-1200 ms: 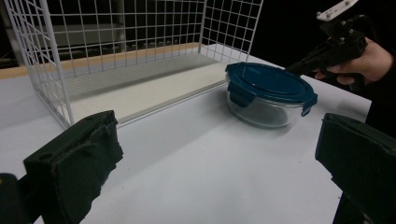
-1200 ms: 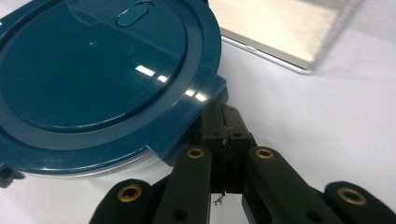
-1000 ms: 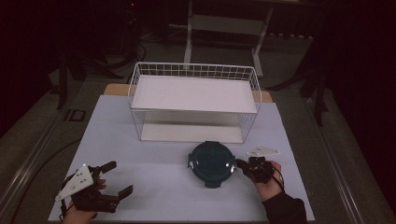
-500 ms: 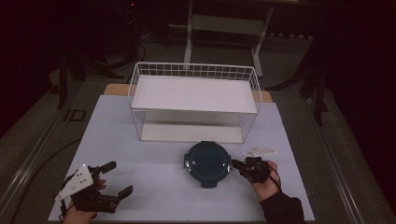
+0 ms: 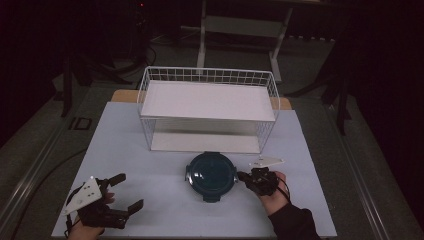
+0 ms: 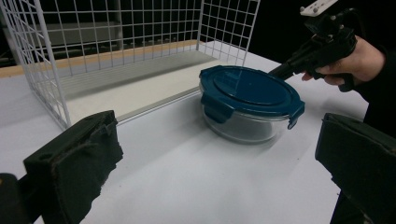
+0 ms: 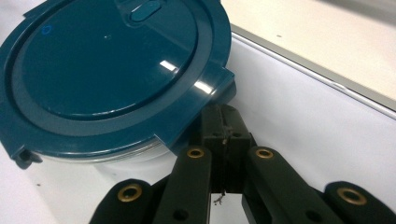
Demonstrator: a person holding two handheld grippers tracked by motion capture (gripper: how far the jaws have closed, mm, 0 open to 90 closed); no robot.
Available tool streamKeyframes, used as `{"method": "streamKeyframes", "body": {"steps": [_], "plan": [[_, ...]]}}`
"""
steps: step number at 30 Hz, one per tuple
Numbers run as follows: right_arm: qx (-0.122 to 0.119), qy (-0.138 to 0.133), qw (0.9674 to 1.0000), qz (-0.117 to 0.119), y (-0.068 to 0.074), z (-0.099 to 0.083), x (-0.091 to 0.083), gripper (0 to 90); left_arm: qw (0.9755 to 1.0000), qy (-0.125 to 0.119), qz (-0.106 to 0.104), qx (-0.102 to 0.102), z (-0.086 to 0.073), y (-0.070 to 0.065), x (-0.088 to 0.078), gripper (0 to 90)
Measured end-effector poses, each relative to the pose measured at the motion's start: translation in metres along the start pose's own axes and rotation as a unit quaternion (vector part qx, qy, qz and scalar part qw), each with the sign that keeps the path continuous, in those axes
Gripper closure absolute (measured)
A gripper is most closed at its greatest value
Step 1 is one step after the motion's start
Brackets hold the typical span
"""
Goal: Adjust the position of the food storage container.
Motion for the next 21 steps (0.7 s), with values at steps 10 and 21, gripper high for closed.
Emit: {"method": "streamKeyframes", "body": {"steps": [10,21], "plan": [[-0.015,0.006,0.9997,0.018,0.022,0.007,0.015,90.0,1.0000,0.001,-0.001,0.002,0.001,-0.002,0.000,0.0],[-0.026,0.012,0.9991,0.033,0.044,0.013,0.029,90.0,1.0000,0.000,-0.002,0.003,0.001,-0.002,0.000,0.0]]}}
Point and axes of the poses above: each handheld gripper's, and its own axes: x roughly forward along the jaws, z roughly out of its top, y roughly to its left, the point moved 6 cm from there along x, roughly forward along the jaws, and after that the axes turned 13 degrees about x, right-handed, at the moved point
